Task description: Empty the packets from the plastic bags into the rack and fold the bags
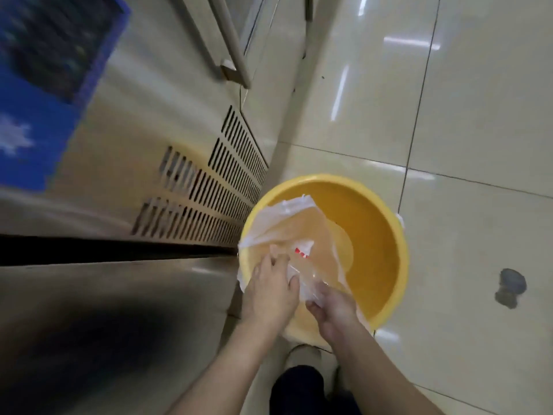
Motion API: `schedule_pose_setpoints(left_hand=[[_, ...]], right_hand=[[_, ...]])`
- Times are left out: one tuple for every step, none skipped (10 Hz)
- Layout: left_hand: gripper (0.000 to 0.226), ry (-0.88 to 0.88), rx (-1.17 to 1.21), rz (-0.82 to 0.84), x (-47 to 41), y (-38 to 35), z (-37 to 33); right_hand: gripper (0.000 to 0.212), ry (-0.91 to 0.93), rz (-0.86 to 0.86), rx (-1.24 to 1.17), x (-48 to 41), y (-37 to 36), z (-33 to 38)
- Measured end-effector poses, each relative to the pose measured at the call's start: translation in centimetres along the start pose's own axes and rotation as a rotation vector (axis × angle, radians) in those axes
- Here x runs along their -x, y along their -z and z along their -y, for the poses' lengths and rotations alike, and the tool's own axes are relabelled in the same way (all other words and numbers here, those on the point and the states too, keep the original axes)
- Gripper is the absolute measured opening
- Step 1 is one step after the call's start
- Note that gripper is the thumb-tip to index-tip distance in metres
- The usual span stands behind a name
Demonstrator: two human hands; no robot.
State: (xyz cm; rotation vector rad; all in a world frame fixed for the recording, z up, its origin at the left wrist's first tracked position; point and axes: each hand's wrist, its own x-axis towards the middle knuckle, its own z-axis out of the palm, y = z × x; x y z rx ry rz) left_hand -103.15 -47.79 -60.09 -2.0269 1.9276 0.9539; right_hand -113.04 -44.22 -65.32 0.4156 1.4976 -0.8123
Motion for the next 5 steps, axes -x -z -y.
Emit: schedule_pose_setpoints(left_hand=[[0.049, -0.119, -0.255, 0.071, -4.4, -5.1, 1.2], [0.058, -0.113, -0.656, 0.303, -8.0, -8.8, 3.3], [0.052, -0.082, -0.854, 0.458, -9.5, -9.2, 4.3], [0.045, -0.107, -0.681, 0.349, -9.0, -6.6, 3.3], [0.039, -0.165, -0.547, 0.233, -7.3, -2.7, 2.1]], right_hand=[[0.025, 0.036, -0.096, 0.037, -7.4, -1.2, -1.2], [0.040, -0.036, -0.036, 0.418, -11.6, -1.9, -1.7], [0.053, 0.060, 0.021, 0.791, -12.1, -2.3, -1.0], [0.053, 0.244, 0.011, 1.133, -9.2, -2.3, 1.1], [0.053, 0.409, -0.009, 1.391, -5.0, -1.4, 3.1]])
